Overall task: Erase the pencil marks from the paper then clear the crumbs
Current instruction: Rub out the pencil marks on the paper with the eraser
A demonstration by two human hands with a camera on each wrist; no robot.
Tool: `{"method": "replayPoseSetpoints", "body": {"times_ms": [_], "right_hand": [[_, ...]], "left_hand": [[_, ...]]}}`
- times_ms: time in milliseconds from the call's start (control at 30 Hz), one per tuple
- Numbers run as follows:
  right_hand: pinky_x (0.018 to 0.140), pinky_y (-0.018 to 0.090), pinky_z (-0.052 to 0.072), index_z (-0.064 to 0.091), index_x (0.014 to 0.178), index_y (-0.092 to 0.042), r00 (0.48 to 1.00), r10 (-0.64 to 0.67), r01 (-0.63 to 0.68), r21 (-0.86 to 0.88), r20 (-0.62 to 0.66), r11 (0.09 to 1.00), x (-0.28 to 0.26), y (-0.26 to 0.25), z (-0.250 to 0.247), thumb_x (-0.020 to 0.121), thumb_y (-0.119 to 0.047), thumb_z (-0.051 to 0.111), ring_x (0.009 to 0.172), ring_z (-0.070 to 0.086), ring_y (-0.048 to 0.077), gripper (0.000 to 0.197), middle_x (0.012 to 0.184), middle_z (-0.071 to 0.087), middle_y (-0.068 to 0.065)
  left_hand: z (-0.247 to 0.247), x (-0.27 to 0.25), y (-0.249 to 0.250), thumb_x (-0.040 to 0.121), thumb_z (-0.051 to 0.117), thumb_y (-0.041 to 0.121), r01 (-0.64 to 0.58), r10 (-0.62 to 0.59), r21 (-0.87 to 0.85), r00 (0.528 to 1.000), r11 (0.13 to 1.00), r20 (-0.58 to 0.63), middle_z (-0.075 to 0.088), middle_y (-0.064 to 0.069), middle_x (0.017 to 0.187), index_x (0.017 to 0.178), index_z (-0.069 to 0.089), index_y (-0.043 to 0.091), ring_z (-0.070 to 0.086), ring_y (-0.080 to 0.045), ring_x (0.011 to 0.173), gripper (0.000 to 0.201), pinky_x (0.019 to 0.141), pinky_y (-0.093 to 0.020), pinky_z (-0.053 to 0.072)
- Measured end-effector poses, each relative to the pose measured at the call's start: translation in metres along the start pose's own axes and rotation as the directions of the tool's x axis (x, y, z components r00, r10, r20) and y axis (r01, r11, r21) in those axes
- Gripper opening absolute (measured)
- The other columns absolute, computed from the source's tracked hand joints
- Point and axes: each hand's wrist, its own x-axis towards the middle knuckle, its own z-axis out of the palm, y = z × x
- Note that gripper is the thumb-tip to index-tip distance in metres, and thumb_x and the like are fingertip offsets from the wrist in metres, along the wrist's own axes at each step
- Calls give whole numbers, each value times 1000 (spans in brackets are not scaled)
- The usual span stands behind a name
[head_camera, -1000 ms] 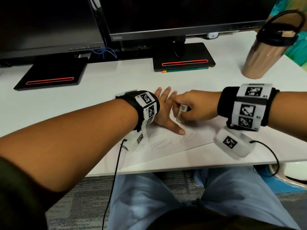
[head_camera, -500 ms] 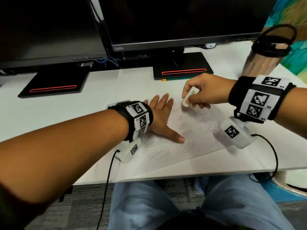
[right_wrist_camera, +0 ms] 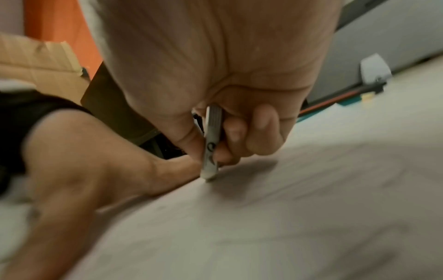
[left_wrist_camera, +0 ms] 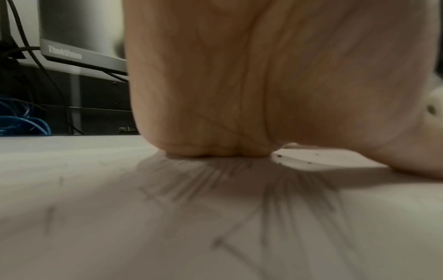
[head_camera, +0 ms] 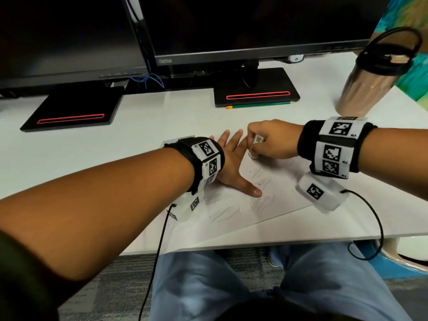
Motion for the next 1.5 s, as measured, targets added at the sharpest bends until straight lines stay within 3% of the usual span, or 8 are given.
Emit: {"method": "replayPoseSetpoints", "body": {"times_ms": [133, 233, 367, 467, 600, 700, 1100, 1500], "right_hand": [[72, 23, 44, 49, 74, -35, 995, -35, 29, 71, 94, 997, 1, -4, 1, 89, -17, 58, 84, 57, 9, 25, 88, 62, -13], [84, 35, 49, 56, 84, -24, 1000, 11, -11, 17, 4, 1000, 4, 1, -3, 87, -23, 61, 93, 59, 18, 6, 99, 65, -3], [73, 24, 44, 53, 78, -28, 995, -32, 29, 41, 93, 999, 1, -5, 0, 88, -21, 61, 86, 56, 9, 15, 89, 61, -17], [84, 37, 50, 56, 86, -21, 1000, 2, -2, 3, 14, 1000, 2, -1, -4, 86, -22, 64, 93, 60, 20, 7, 97, 66, -3], [70, 25, 45, 55, 80, -27, 994, -39, 36, 30, 103, 999, -2, -7, -3, 87, -17, 63, 83, 59, 13, 14, 90, 66, -7], [80, 33, 51, 61, 89, -16, 999, -11, 9, 30, 45, 1000, -1, -1, -5, 85, -19, 66, 89, 61, 16, 7, 95, 67, -3], [81, 34, 51, 60, 86, -19, 988, -37, 30, 47, 150, 998, -4, -2, -6, 85, -18, 66, 89, 64, 18, 6, 93, 70, -2], [80, 34, 50, 51, 82, -29, 997, -67, 68, -26, 35, 997, -6, -3, -2, 86, -19, 63, 90, 60, 18, 15, 95, 65, -3]], "left_hand": [[0, 0, 0, 66, 54, 90, -3, 3, 0, 1000, 1000, 12, -34, -4, 159, 153, -24, 23, -32, -31, 146, 135, 120, -57, -9], [0, 0, 1, 64, 56, 90, -4, 4, -3, 1000, 1000, -9, -33, -4, 160, 152, -28, 22, -29, -31, 147, 139, 120, -58, -8], [0, 0, 0, 65, 54, 90, -14, 14, 2, 1000, 1000, 18, -34, -4, 159, 155, -19, 27, -31, -32, 146, 132, 119, -59, -9], [0, 2, -1, 63, 55, 91, -8, 8, 0, 1000, 1000, -7, -33, -4, 160, 153, -26, 23, -29, -31, 147, 138, 120, -58, -7], [-1, 0, 0, 66, 55, 89, -11, 11, 10, 1000, 1000, 10, -32, -5, 160, 154, -22, 23, -29, -32, 147, 134, 120, -57, -8], [0, 1, 0, 64, 57, 89, -10, 10, -1, 1000, 1000, -15, -31, -4, 161, 153, -25, 23, -28, -31, 147, 138, 120, -56, -8], [1, 4, -1, 63, 55, 91, 5, -5, 2, 1000, 1000, 1, -34, -4, 160, 153, -24, 25, -29, -32, 147, 137, 120, -56, -7], [-1, 3, 1, 63, 55, 91, 18, -18, 21, 1000, 1000, 7, -34, -4, 159, 154, -23, 24, -30, -32, 146, 137, 120, -57, -7]]}}
